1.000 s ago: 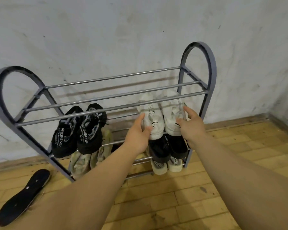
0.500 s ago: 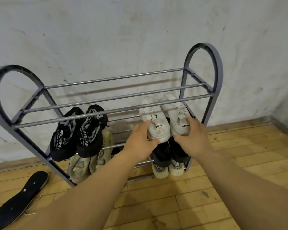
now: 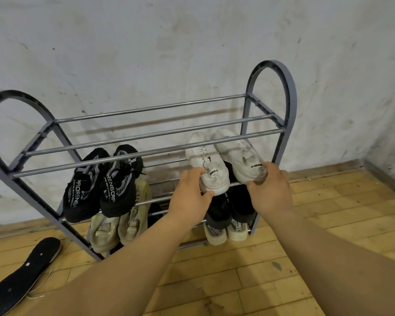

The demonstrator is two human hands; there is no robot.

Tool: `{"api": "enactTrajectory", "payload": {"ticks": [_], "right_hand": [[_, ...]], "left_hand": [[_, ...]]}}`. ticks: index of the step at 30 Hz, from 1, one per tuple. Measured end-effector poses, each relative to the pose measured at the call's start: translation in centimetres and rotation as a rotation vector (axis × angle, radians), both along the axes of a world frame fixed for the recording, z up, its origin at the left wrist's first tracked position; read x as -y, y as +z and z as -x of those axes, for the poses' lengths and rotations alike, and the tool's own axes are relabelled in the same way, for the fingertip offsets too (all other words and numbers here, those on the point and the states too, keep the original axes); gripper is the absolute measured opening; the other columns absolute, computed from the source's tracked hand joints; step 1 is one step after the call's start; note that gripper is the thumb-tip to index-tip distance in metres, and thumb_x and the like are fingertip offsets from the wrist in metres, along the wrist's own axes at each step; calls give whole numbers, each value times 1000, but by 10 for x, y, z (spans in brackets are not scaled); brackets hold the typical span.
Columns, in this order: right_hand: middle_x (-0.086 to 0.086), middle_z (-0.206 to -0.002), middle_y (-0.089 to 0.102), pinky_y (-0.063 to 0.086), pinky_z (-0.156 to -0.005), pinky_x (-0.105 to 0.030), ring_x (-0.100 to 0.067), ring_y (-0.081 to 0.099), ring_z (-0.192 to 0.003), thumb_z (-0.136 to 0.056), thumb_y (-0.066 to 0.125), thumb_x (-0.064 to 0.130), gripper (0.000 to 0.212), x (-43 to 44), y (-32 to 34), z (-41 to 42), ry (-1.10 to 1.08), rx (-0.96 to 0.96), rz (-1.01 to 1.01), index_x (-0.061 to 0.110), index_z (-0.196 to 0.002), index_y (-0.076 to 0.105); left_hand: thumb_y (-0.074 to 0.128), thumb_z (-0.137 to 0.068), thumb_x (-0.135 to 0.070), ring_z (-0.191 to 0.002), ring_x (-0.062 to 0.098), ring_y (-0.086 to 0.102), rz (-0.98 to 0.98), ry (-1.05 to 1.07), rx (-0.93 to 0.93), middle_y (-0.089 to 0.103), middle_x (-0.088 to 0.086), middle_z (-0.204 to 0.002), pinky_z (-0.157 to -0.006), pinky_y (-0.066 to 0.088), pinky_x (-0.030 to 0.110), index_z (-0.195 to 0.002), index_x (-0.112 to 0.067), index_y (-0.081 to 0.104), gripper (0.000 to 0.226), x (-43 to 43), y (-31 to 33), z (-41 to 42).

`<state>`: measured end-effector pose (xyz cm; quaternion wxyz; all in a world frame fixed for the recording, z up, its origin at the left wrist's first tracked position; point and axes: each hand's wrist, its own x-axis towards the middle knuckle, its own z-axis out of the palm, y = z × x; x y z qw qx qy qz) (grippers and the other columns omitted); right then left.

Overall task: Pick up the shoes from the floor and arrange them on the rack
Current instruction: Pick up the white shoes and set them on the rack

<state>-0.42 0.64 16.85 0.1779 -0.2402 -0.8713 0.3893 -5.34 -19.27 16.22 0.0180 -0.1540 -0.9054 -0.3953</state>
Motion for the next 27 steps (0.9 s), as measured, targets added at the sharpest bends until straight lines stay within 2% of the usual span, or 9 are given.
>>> {"api": "enactTrajectory", "payload": {"ticks": [7, 10, 12, 14, 17, 19, 22, 25, 27], "right_hand": [[-9, -122, 58, 46, -81, -32, -18, 54, -96, -86, 71, 20, 53, 0, 6, -8, 48, 24, 45, 19, -136, 55], [-2, -129, 62, 57, -93, -42, -21, 63, -109, -75, 64, 34, 70, -2, 12, -18, 126, 52, 106, 29, -144, 49], [0, -138, 60, 56, -100, -45, -24, 62, -120, -75, 65, 33, 81, -8, 16, -23, 190, 96, 102, 34, -152, 41], [-1, -147, 55, 51, -101, -36, -23, 58, -125, -84, 70, 23, 86, -14, 25, -31, 254, 171, 76, 31, -160, 30], [-4, -154, 48, 39, -92, -25, -16, 51, -123, -90, 72, 18, 84, -26, 33, -40, 312, 268, 50, 24, -162, 29], [-8, -158, 45, 38, -91, -25, -24, 51, -132, -88, 75, 24, 87, -35, 38, -45, 320, 340, 42, 22, -162, 29], [-11, -159, 44, 44, -96, -31, -30, 49, -138, -85, 81, 31, 91, -53, 55, -61, 300, 444, 74, 17, -161, 32], [-11, -159, 43, 45, -105, -39, -33, 47, -140, -88, 80, 30, 86, -85, 79, -90, 221, 423, 221, 15, -160, 36], [-10, -160, 41, 46, -106, -42, -34, 47, -139, -89, 80, 34, 84, -112, 89, -123, 167, 382, 230, 20, -159, 37]], "left_hand": [[71, -96, -26, -125, 19, 57, 38, 41, 3, 49, -1, -143, -98, 49, 31, -145, -26, 45, 55, -9, 9, -7], [69, -97, -26, -134, 21, 52, 65, 9, 11, 47, 0, -152, -105, 43, 33, -151, -26, 40, 61, -18, 13, -10], [68, -97, -28, -139, 22, 48, 85, -23, 33, 43, -1, -156, -108, 41, 35, -156, -28, 34, 68, -22, 14, -13], [68, -96, -31, -136, 25, 50, 102, -46, 76, 43, -1, -156, -109, 43, 37, -158, -29, 29, 73, -22, 16, -16], [70, -92, -38, -129, 31, 53, 161, -79, 126, 44, 5, -155, -109, 45, 46, -159, -31, 24, 82, -19, 23, -23], [70, -91, -41, -142, 33, 41, 237, -97, 120, 37, 5, -160, -117, 38, 48, -160, -30, 22, 85, -21, 29, -32], [67, -93, -45, -150, 31, 27, 321, -140, 90, 29, 4, -165, -121, 30, 45, -162, -28, 21, 84, -31, 48, -56], [65, -96, -49, -149, 30, 31, 295, -263, 102, 29, 5, -165, -120, 32, 42, -162, -28, 24, 81, -52, 80, -90], [65, -97, -50, -146, 25, 35, 272, -376, 93, 30, 3, -163, -114, 33, 32, -162, -29, 25, 80, -73, 101, -121]]}}
